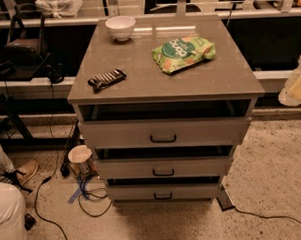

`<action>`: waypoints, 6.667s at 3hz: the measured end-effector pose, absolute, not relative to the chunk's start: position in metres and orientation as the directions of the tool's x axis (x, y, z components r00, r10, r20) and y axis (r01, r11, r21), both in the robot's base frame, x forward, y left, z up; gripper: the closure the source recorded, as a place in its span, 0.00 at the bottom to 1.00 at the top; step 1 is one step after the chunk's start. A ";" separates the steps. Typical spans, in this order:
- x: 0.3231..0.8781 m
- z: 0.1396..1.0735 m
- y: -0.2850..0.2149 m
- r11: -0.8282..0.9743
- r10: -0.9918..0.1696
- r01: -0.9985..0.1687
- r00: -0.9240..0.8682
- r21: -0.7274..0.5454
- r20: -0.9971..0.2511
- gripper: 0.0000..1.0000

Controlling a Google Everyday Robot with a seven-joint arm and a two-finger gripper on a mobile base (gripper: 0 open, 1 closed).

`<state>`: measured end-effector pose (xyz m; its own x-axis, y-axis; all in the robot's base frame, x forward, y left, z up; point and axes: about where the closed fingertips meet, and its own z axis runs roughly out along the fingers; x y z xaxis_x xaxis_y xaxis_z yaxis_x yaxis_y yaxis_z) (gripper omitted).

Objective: Open top drawer

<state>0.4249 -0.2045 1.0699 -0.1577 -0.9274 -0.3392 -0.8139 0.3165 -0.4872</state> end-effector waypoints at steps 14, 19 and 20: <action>0.609 0.656 -0.208 0.254 -0.961 -0.936 -0.216 -0.244 -0.173 0.16; 0.578 0.661 -0.200 0.237 -0.963 -0.940 -0.195 -0.245 -0.184 1.00; 0.577 0.660 -0.199 0.236 -0.964 -0.941 -0.194 -0.244 -0.184 0.83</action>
Offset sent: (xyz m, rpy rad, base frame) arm 0.0000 -0.0066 -0.0266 -0.0430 0.0216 -0.0487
